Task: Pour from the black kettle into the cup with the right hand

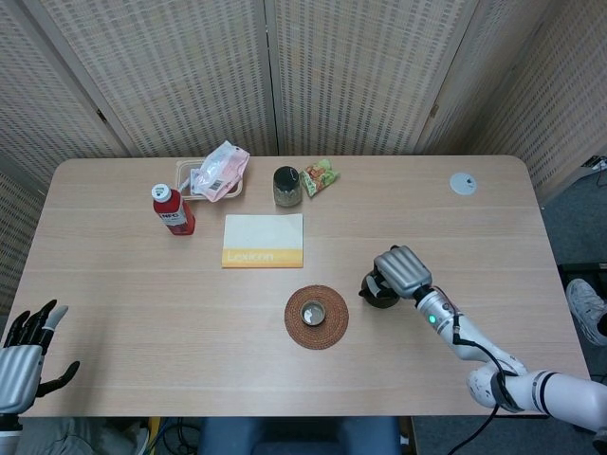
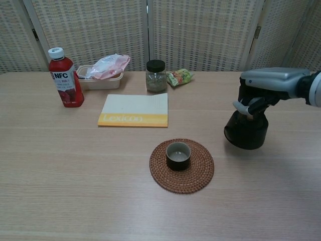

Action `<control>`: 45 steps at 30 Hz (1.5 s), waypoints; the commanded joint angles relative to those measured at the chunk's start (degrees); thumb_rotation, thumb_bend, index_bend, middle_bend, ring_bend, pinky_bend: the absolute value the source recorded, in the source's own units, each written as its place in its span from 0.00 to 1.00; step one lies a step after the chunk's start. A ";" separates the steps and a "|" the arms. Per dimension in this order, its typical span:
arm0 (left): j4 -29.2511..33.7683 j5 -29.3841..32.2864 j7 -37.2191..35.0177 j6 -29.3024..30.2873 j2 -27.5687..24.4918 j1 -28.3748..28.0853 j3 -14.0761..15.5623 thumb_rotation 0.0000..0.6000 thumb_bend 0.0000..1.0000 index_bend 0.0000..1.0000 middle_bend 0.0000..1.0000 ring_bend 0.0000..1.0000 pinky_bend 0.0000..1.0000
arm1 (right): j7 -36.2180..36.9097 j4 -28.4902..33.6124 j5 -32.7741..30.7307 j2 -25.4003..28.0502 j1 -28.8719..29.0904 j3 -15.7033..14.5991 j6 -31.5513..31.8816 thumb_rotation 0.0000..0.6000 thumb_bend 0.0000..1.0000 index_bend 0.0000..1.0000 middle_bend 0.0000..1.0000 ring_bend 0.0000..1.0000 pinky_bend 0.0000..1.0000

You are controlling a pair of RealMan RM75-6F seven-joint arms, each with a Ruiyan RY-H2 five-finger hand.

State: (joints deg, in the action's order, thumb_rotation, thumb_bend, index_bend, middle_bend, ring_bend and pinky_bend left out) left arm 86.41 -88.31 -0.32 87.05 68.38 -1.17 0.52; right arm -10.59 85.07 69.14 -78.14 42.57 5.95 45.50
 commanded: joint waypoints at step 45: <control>-0.55 0.39 -0.47 0.83 0.24 0.76 0.02 1.00 0.25 0.09 0.03 0.10 0.01 | -7.73 2.99 -0.68 -2.35 8.81 1.78 -5.53 0.77 0.84 1.00 1.00 0.98 0.48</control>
State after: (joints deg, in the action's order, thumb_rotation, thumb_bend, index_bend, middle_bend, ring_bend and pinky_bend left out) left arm 85.85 -87.91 -0.79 87.89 68.62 -0.40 0.54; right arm -17.73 88.25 68.86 -80.10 50.80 7.53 40.44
